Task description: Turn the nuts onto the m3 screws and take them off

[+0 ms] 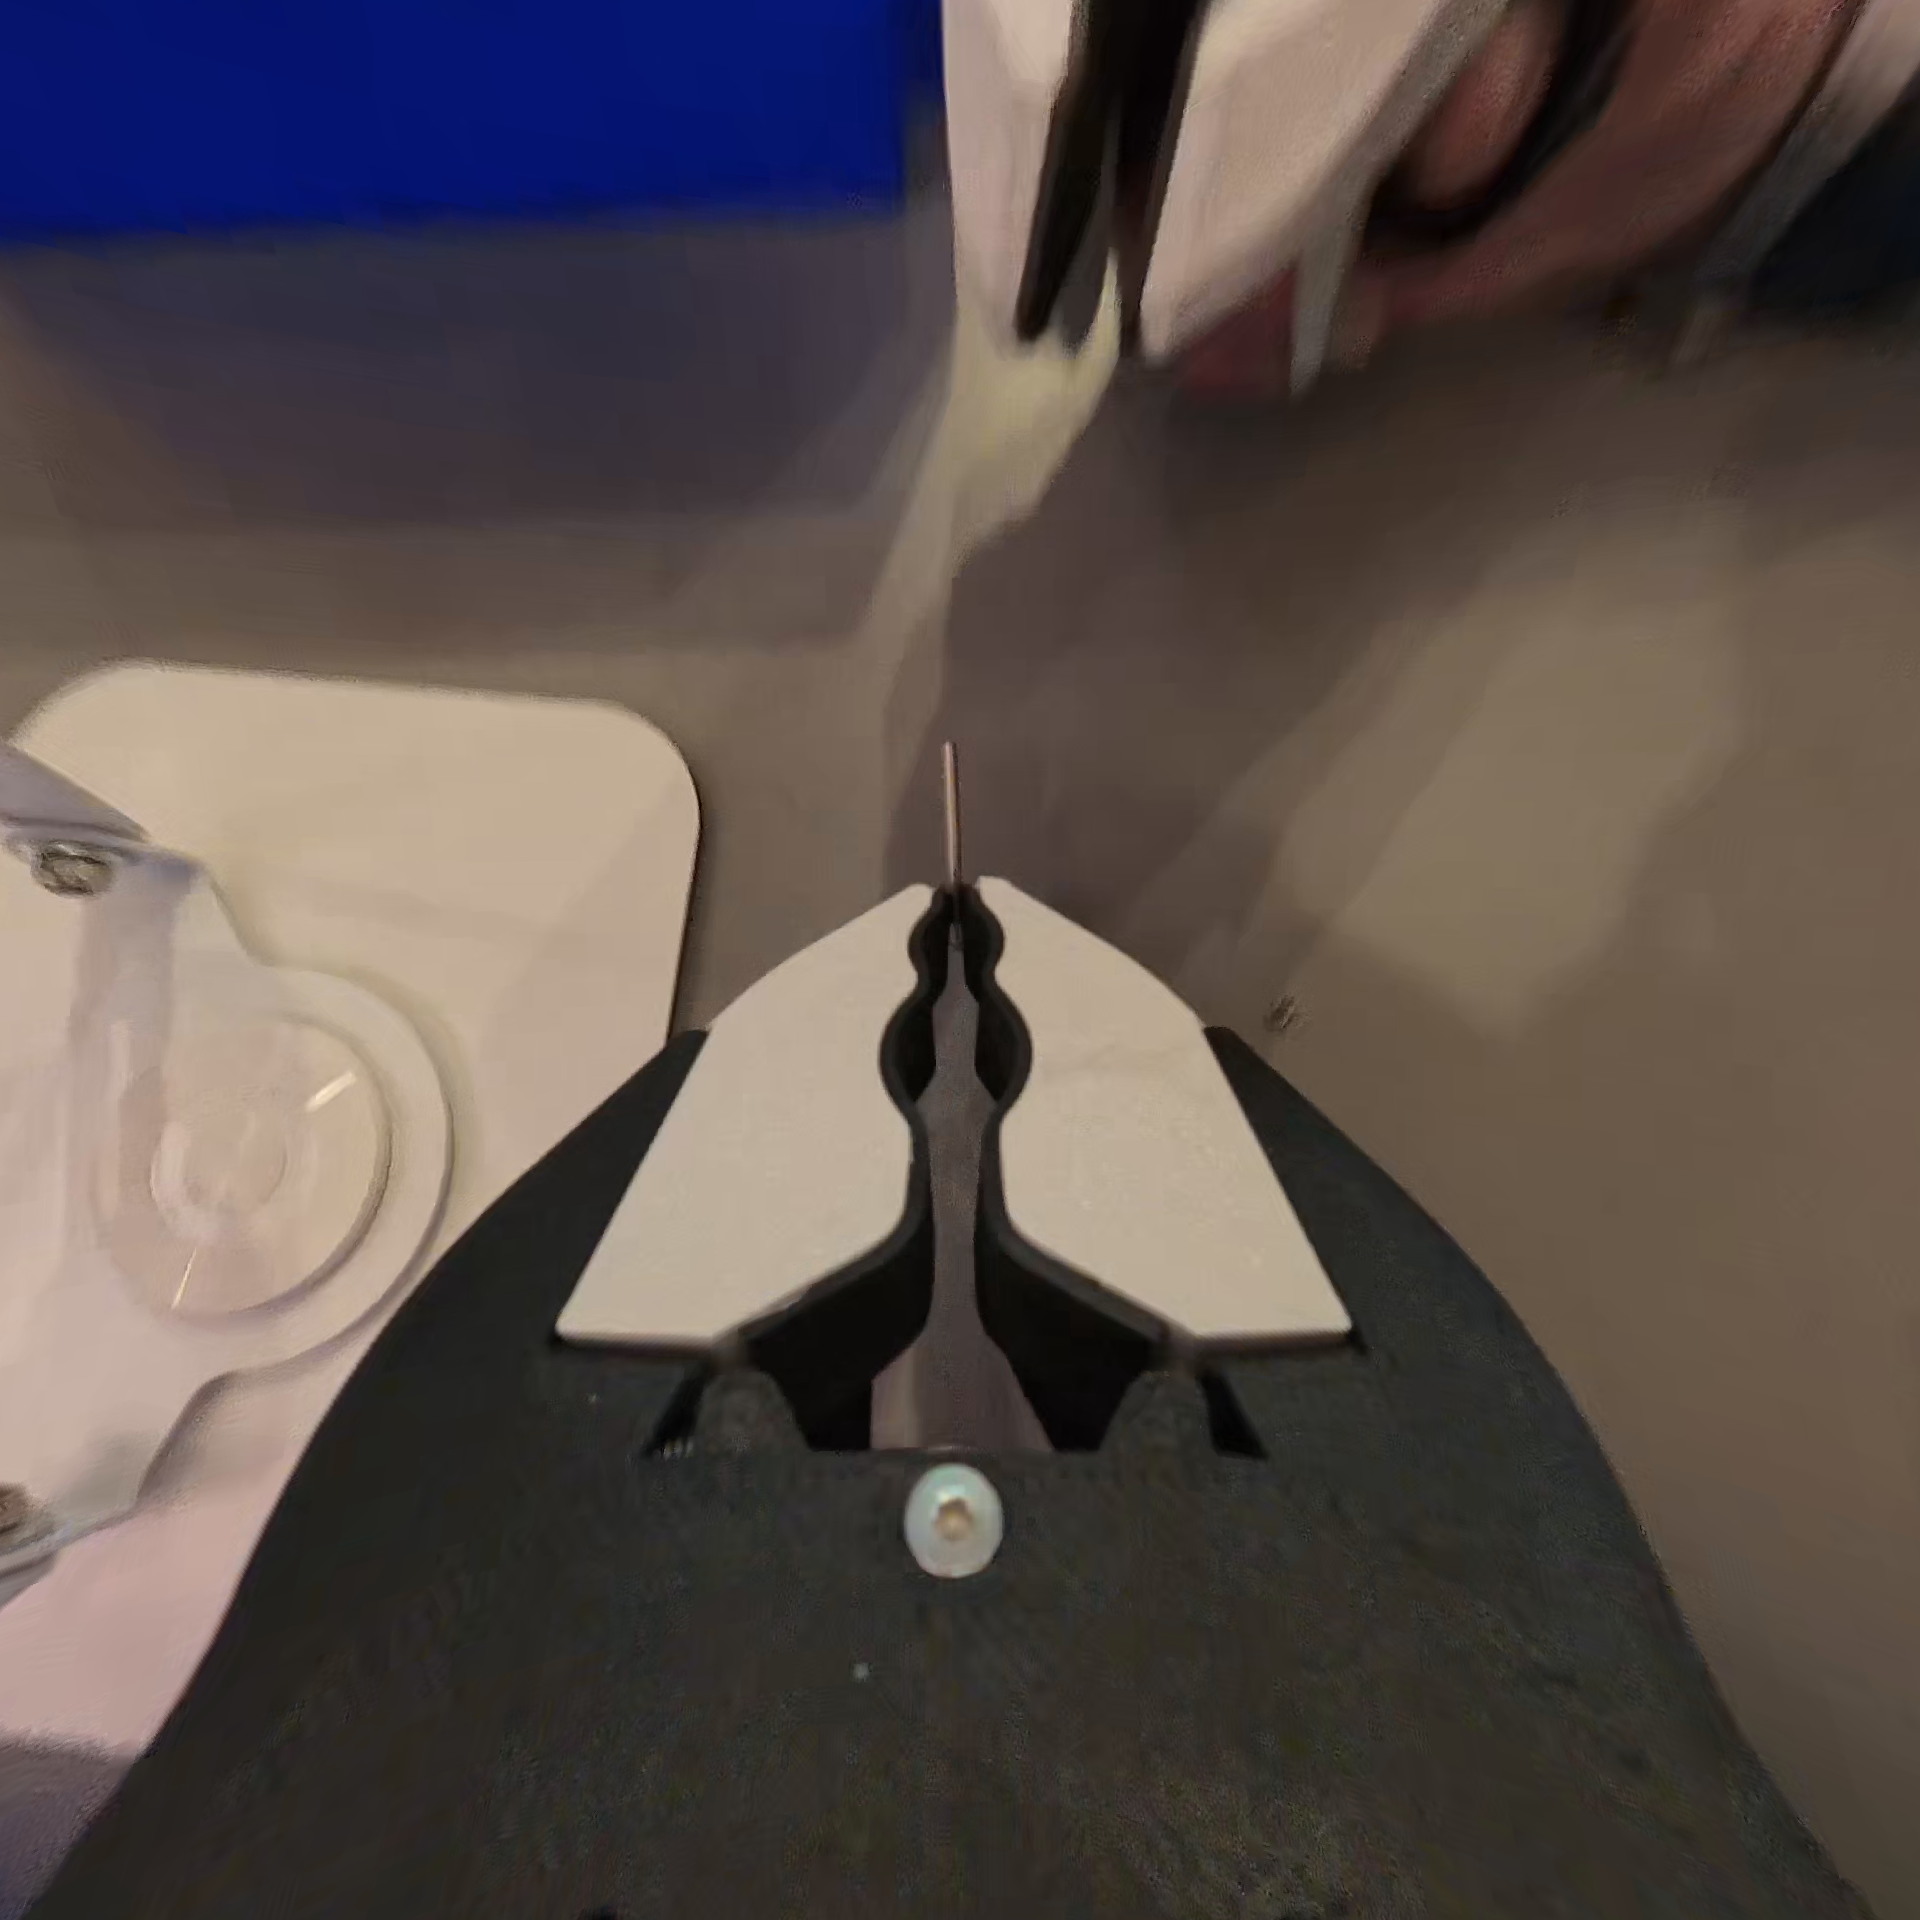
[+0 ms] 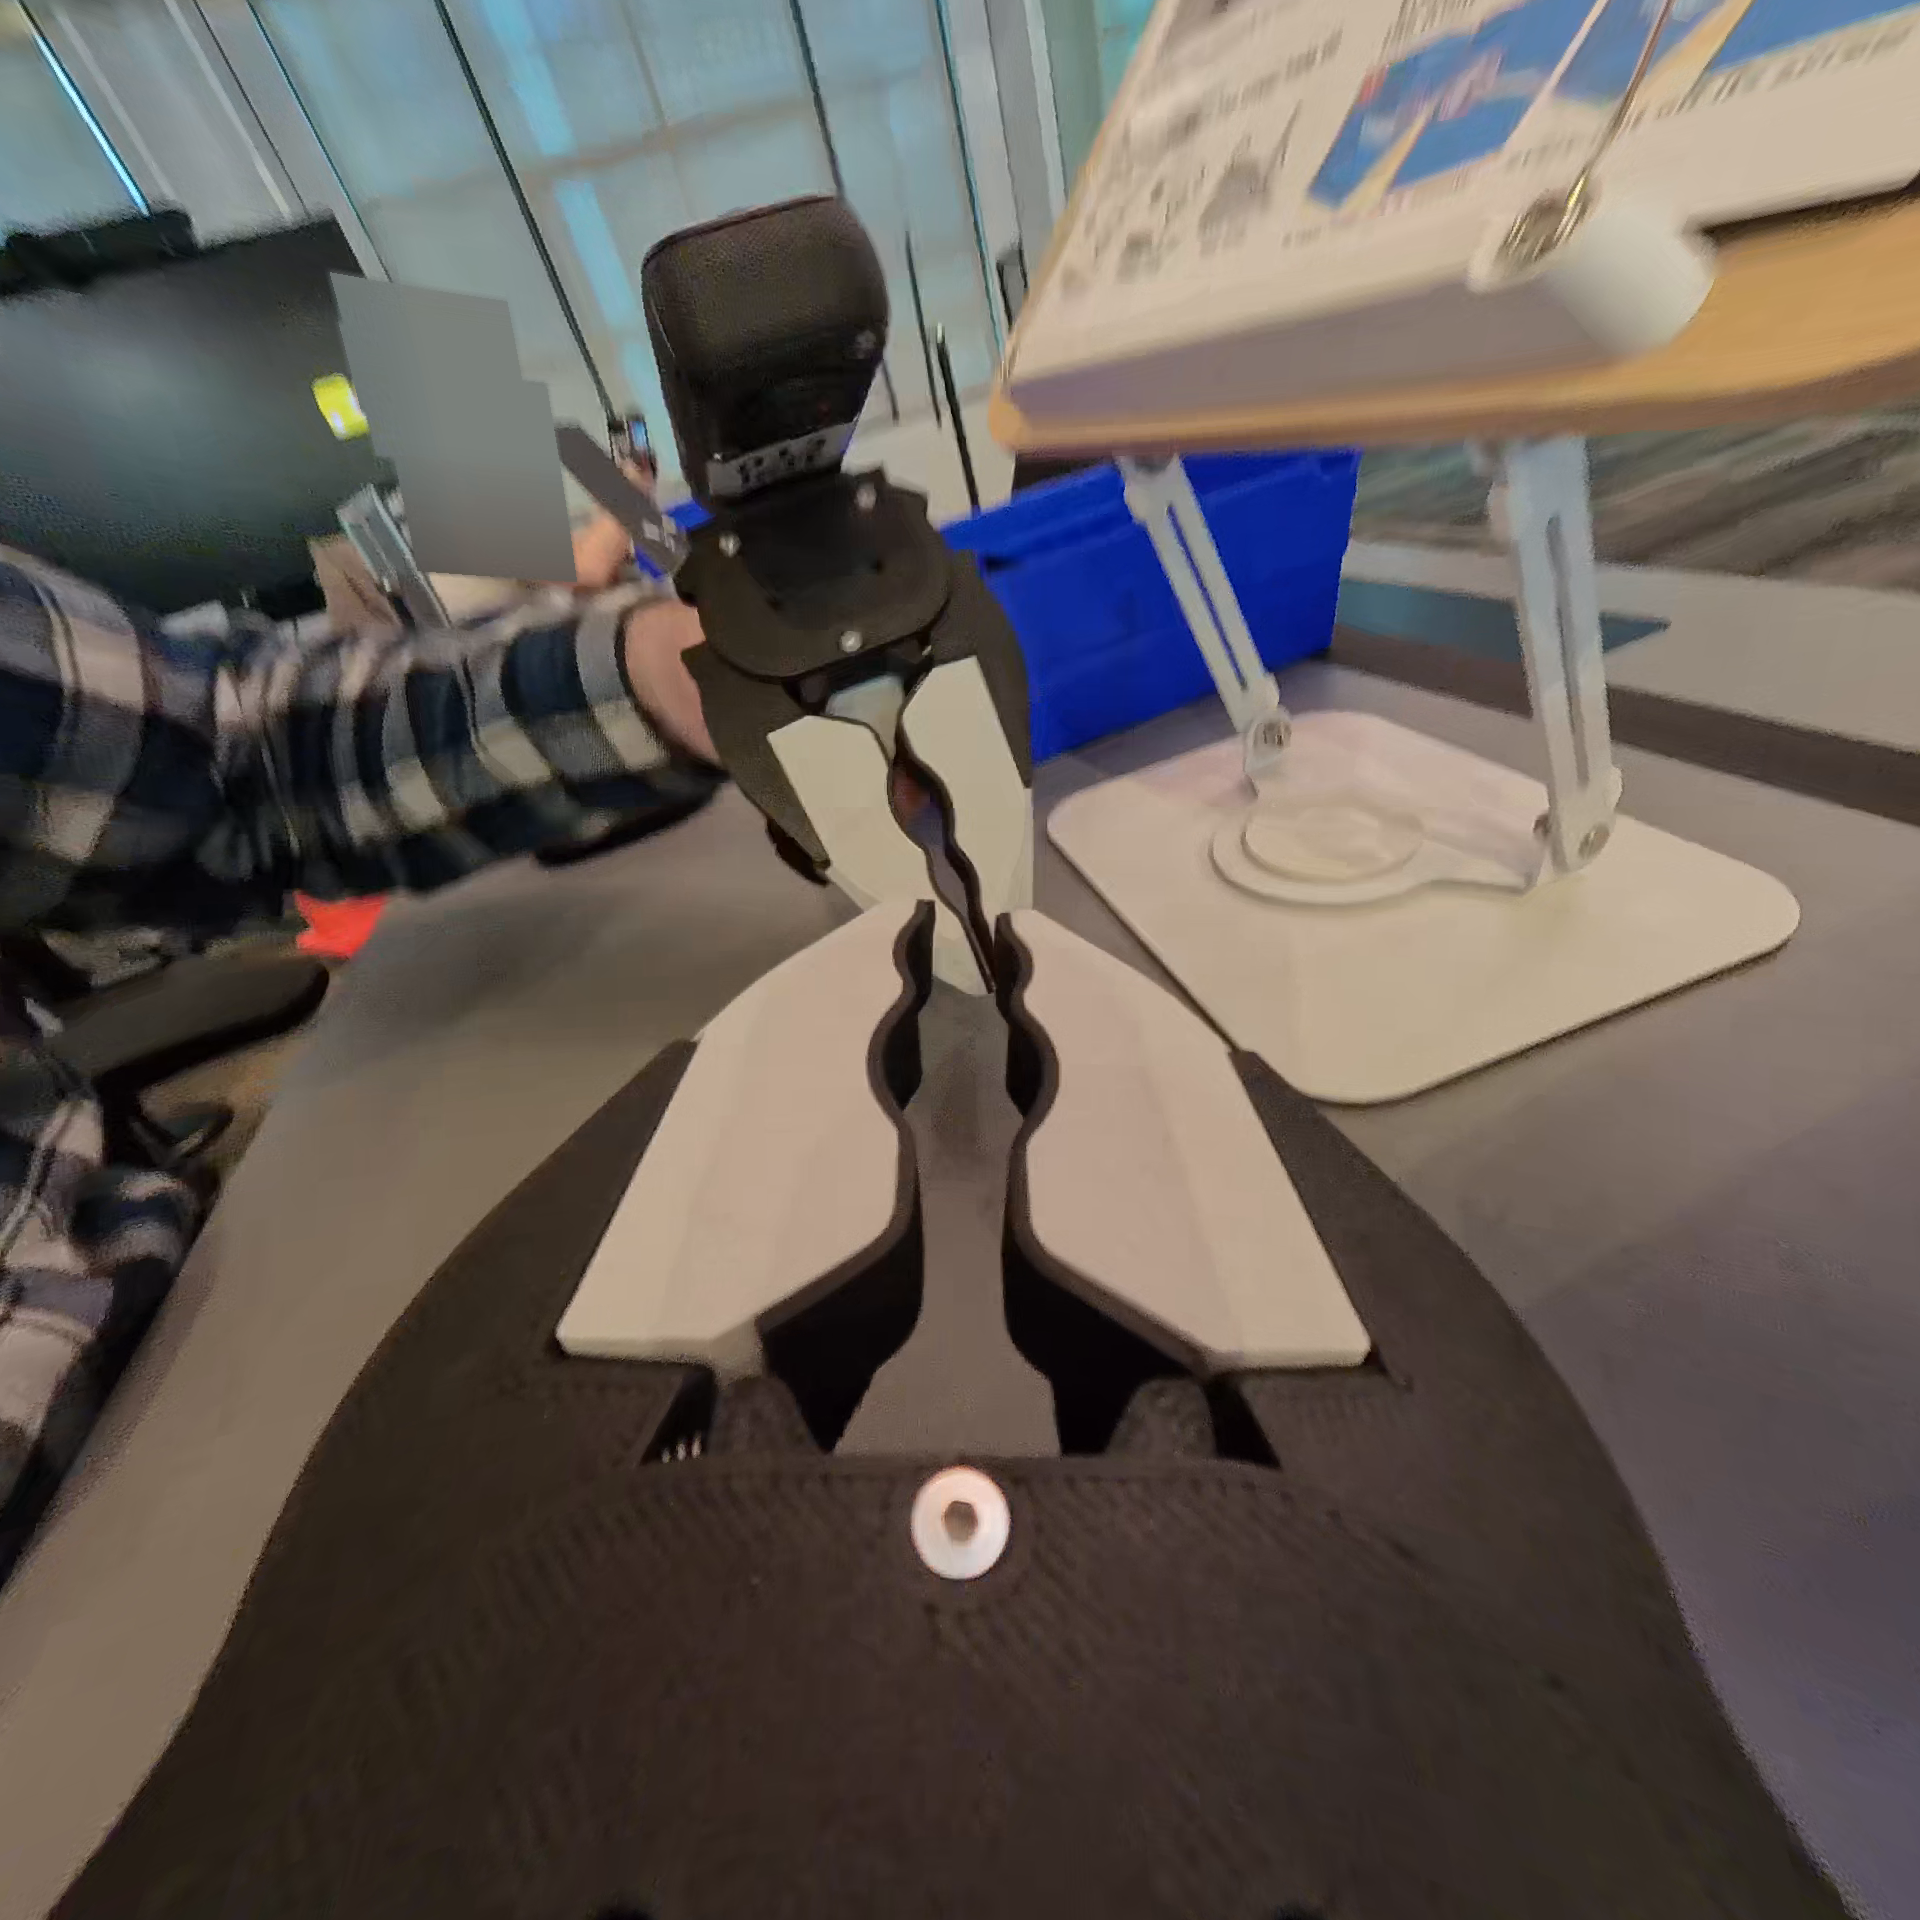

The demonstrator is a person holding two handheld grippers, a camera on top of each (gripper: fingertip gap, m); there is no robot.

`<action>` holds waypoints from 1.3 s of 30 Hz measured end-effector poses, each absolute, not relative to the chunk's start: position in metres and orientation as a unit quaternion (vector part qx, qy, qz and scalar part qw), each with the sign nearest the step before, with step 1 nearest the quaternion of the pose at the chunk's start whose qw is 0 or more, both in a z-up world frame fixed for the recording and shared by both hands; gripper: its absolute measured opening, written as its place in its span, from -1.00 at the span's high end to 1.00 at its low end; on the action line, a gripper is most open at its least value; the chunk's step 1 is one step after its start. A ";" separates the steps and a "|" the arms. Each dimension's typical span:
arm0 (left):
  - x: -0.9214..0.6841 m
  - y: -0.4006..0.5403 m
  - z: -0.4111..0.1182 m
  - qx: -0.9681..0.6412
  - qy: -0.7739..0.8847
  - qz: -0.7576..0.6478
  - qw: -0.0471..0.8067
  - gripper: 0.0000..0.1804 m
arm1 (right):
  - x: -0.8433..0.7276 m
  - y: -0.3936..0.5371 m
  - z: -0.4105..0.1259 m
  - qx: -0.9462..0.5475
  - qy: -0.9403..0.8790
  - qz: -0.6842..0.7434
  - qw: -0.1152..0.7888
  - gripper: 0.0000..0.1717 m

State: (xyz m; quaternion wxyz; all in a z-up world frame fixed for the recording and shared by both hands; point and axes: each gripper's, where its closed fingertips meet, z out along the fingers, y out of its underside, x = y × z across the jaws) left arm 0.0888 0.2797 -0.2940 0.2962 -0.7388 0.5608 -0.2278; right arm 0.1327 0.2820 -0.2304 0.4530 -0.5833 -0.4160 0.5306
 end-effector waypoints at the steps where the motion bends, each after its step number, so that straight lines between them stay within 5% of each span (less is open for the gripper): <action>1: 0.095 0.278 -0.277 -0.726 0.533 -0.271 0.341 0.98 | 0.132 0.281 -0.225 -0.577 -0.408 0.539 0.459 0.83; 9: 0.113 0.254 -0.224 -0.658 0.436 -0.405 0.462 0.98 | 0.115 0.259 -0.192 -0.521 -0.385 0.625 0.436 0.80; 24: 0.115 0.245 -0.205 -0.611 0.437 -0.433 0.498 0.97 | 0.100 0.252 -0.178 -0.515 -0.411 0.616 0.432 0.97; 30: 0.106 0.250 -0.206 -0.630 0.452 -0.381 0.504 0.70 | 0.089 0.249 -0.172 -0.519 -0.476 0.576 0.416 0.97; 39: 0.108 0.242 -0.209 -0.630 0.460 -0.394 0.487 0.96 | 0.079 0.242 -0.180 -0.523 -0.511 0.564 0.384 0.97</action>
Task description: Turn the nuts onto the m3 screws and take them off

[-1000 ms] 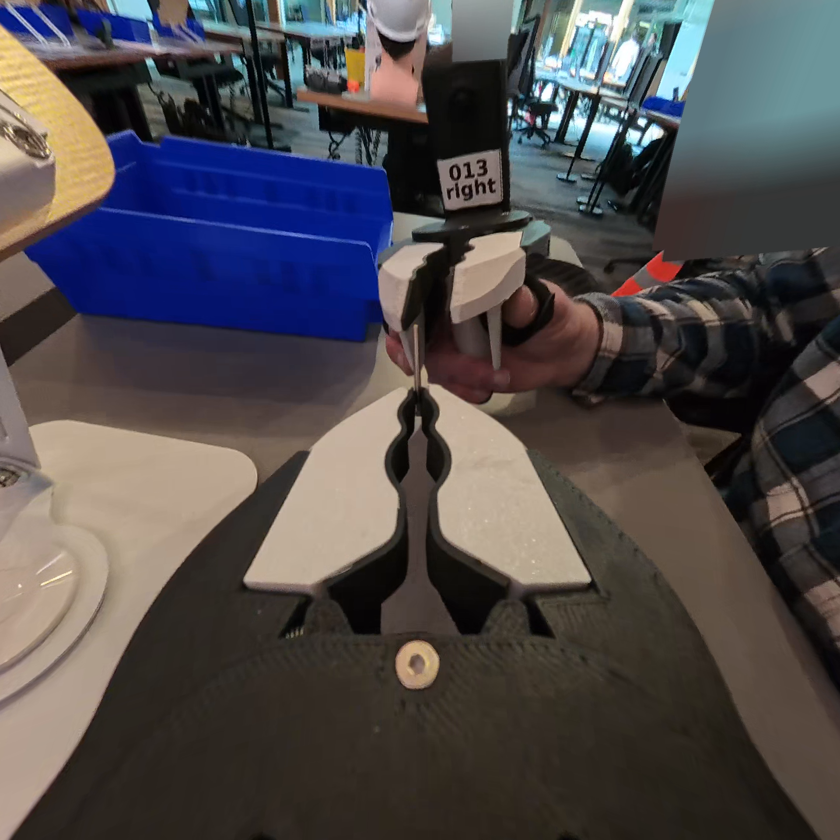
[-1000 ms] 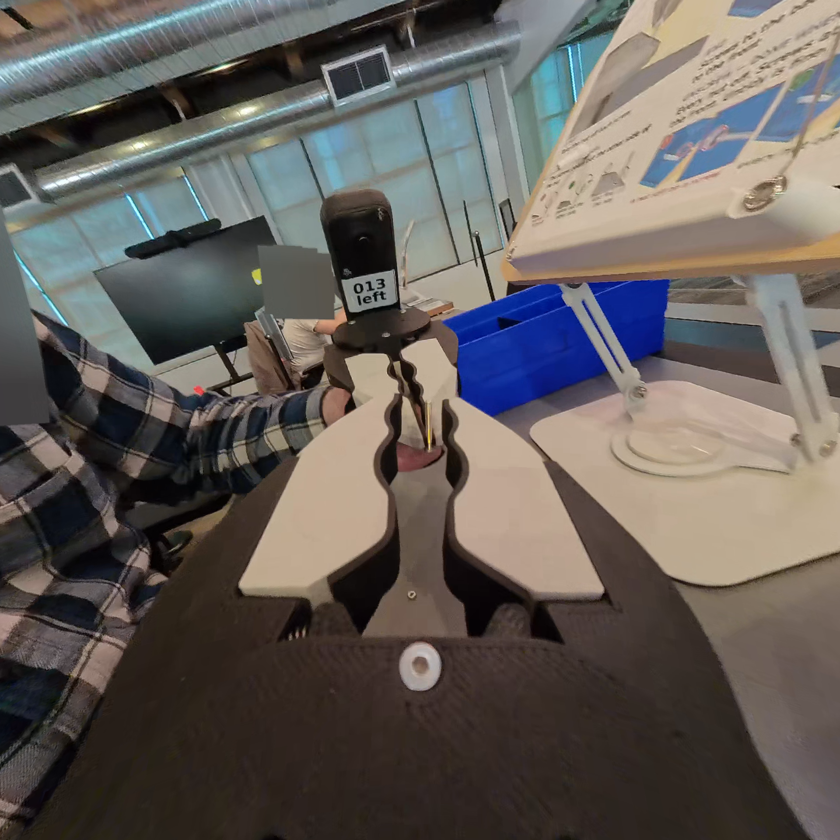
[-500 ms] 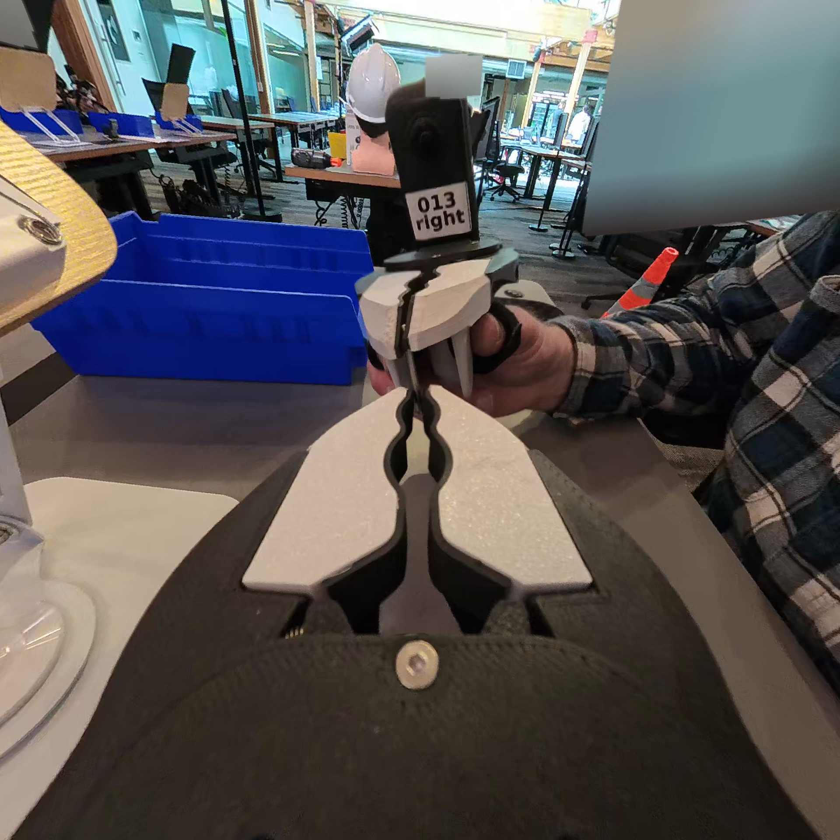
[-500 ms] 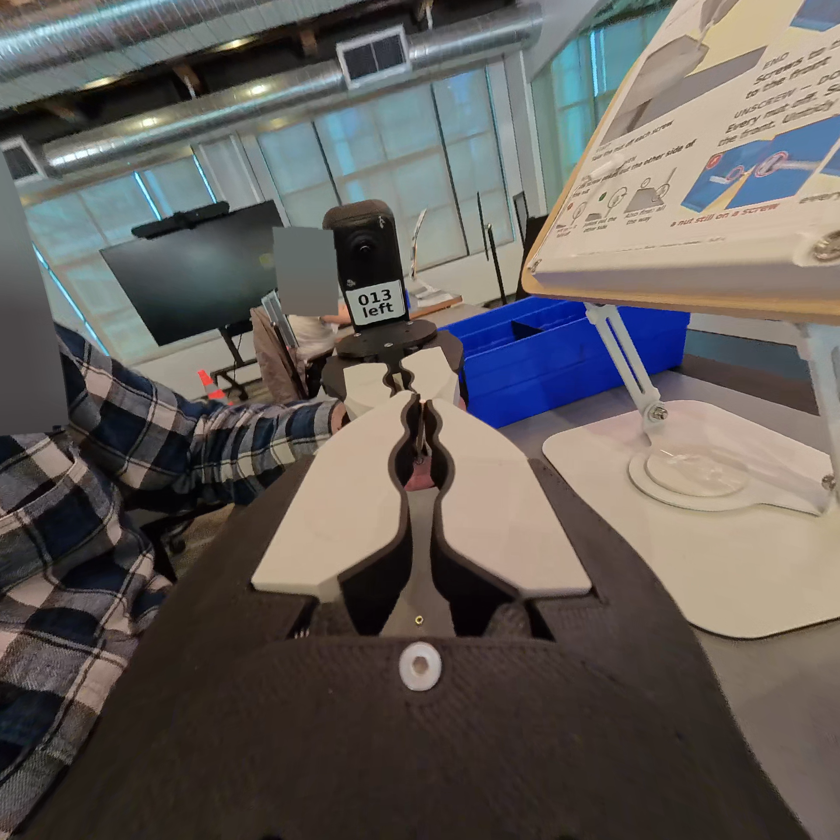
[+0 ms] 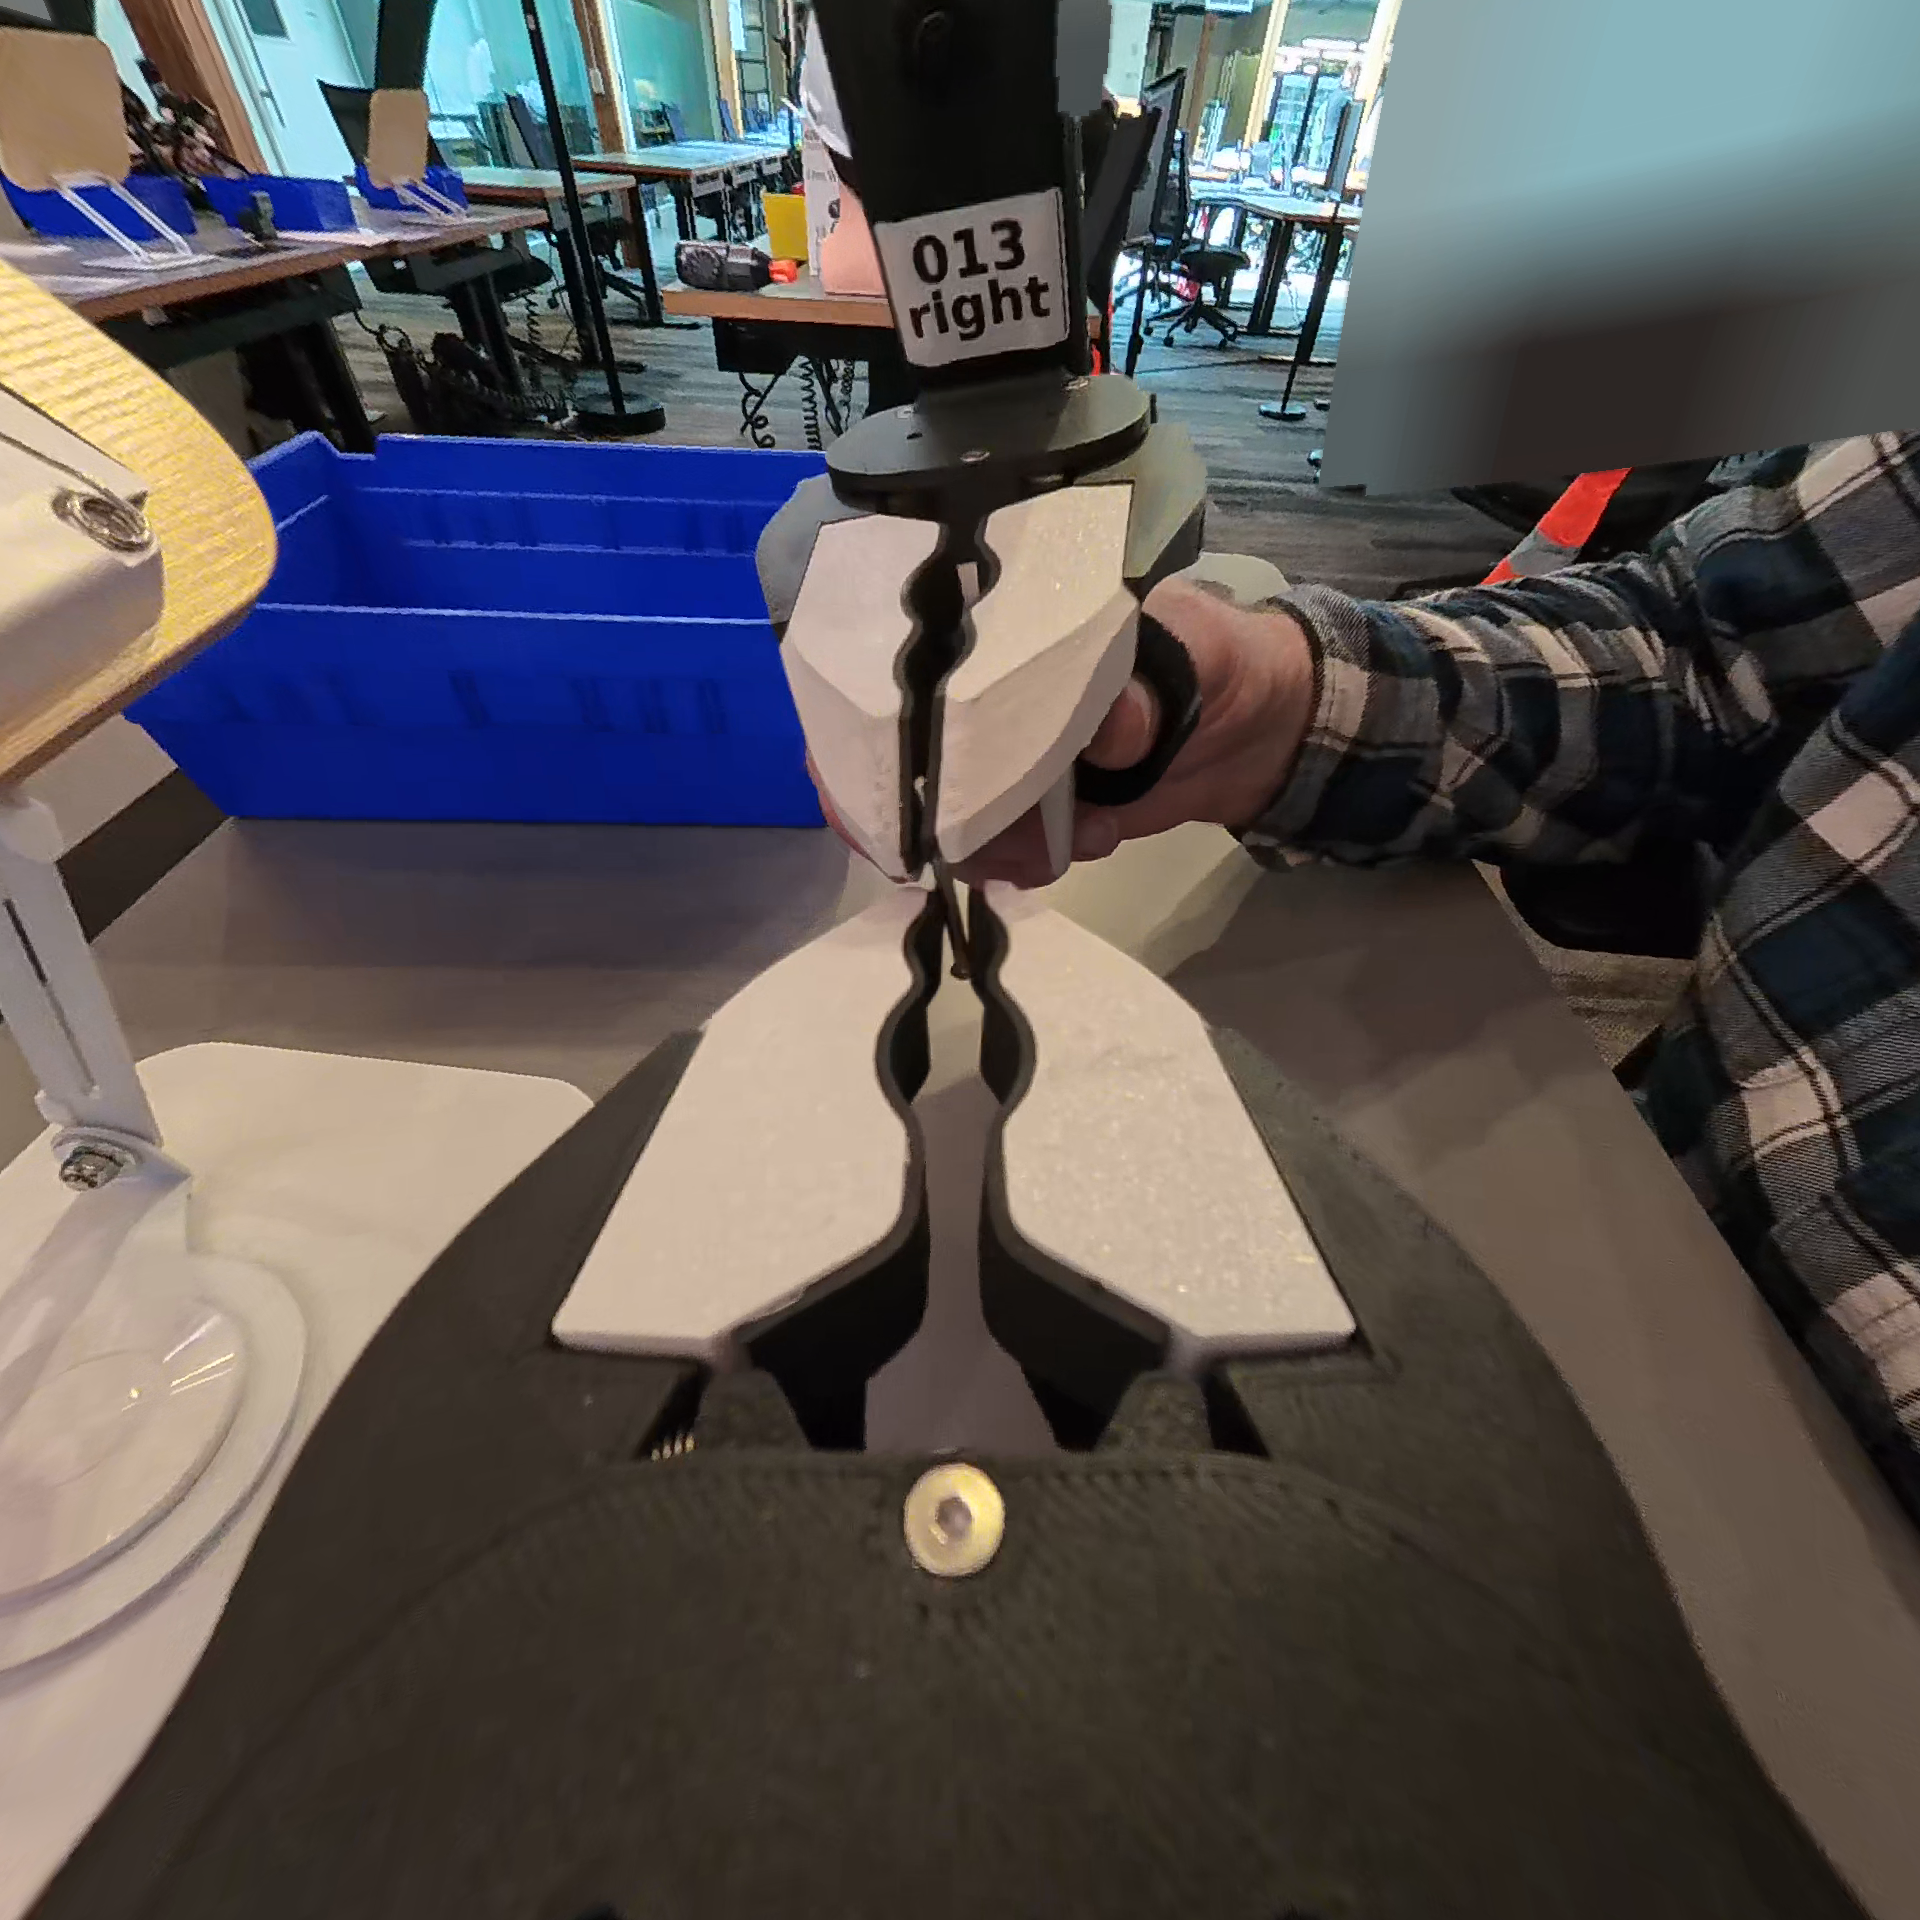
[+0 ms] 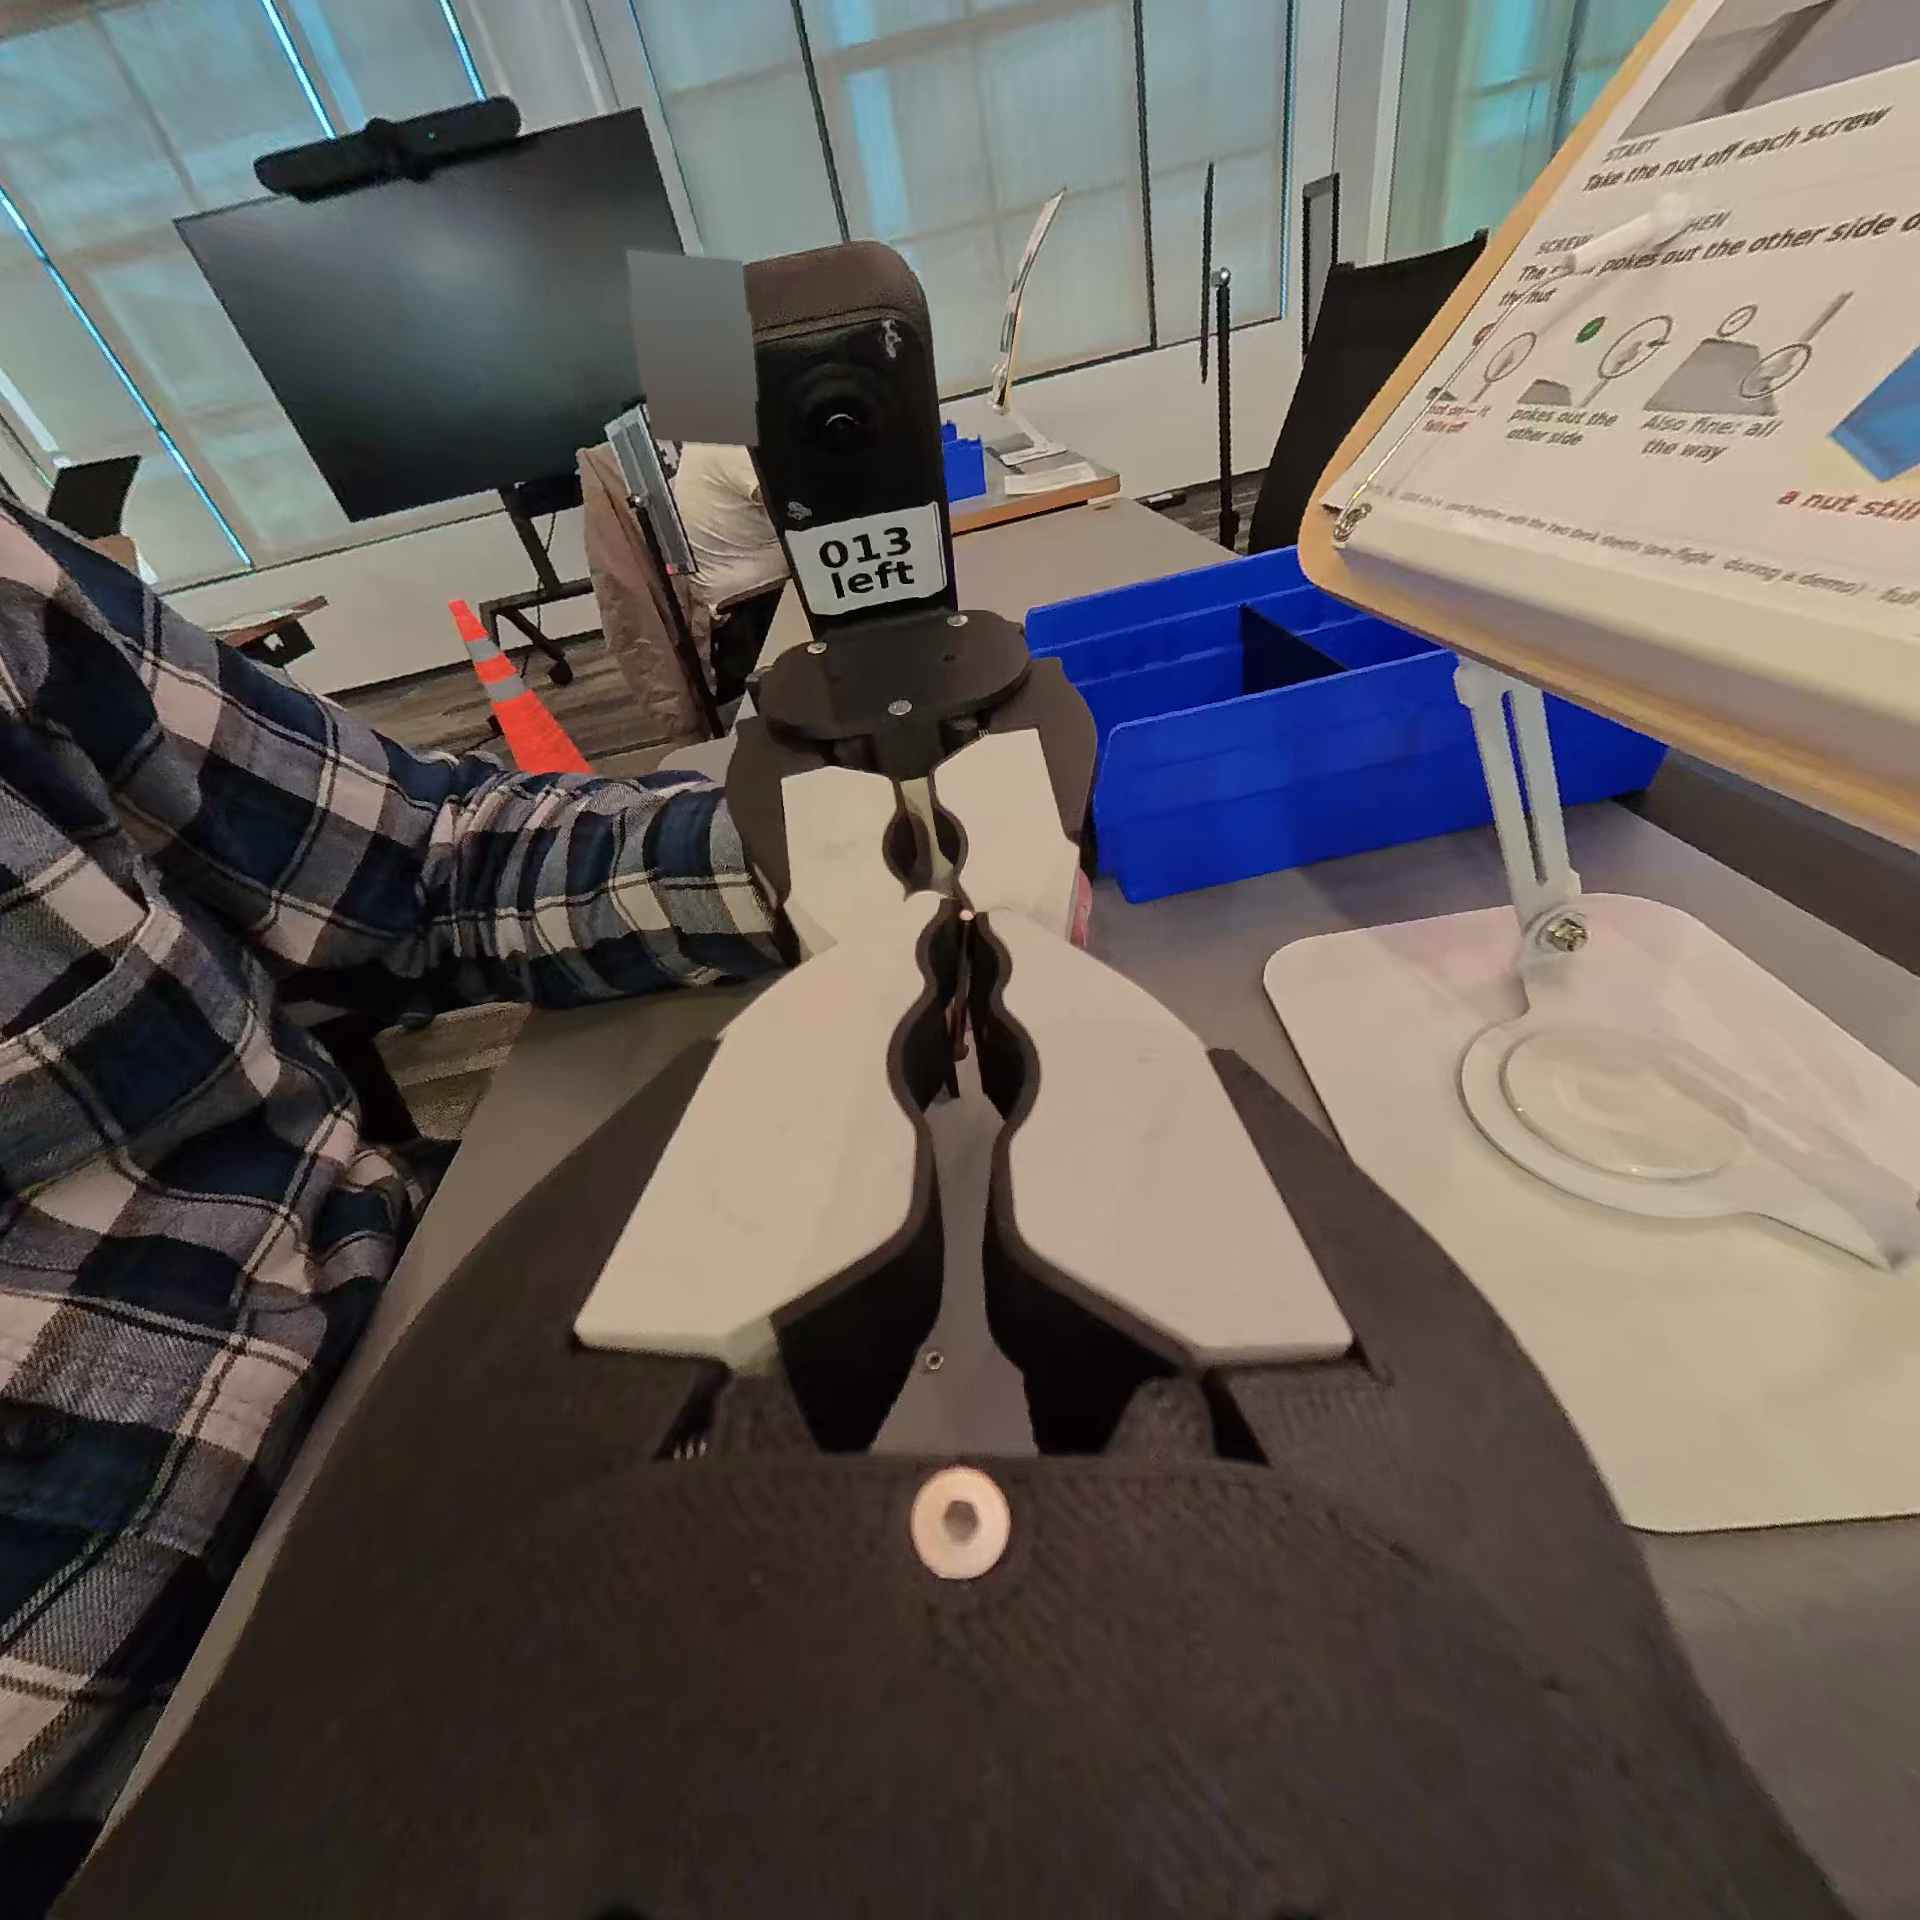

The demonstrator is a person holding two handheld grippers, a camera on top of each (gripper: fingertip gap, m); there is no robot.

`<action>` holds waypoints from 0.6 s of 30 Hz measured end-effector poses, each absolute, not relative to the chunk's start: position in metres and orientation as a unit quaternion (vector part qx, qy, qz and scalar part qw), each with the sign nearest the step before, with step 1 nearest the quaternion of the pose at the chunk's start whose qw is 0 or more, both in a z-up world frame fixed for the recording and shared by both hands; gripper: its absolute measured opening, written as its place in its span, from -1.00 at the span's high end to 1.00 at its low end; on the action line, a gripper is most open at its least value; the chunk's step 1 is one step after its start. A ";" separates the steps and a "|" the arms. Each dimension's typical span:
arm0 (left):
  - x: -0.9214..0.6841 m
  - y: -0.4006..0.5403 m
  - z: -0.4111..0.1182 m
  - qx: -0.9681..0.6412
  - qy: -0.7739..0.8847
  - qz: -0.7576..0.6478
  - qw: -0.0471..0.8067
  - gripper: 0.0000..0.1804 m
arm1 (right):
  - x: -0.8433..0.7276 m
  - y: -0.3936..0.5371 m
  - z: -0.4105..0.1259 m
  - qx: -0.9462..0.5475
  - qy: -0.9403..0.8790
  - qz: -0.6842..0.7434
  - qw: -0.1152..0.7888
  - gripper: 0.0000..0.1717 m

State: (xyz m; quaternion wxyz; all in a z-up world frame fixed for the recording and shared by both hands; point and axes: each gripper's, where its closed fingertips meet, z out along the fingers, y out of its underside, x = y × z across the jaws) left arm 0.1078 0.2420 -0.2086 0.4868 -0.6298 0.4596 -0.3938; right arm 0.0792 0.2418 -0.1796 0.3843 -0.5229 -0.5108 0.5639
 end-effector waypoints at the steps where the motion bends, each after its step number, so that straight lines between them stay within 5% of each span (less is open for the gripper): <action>1: 0.107 0.242 -0.209 -0.630 0.456 -0.400 0.485 0.97 | 0.079 0.242 -0.180 -0.524 -0.511 0.564 0.383 0.97; 8: 0.102 0.248 -0.206 -0.635 0.436 -0.394 0.503 0.98 | 0.075 0.245 -0.177 -0.522 -0.507 0.561 0.394 0.97; 13: 0.090 0.251 -0.196 -0.631 0.418 -0.395 0.521 0.99 | 0.085 0.251 -0.171 -0.524 -0.506 0.548 0.411 0.63; 18: 0.074 0.247 -0.207 -0.645 0.417 -0.376 0.519 0.99 | 0.101 0.243 -0.199 -0.551 -0.560 0.488 0.381 0.68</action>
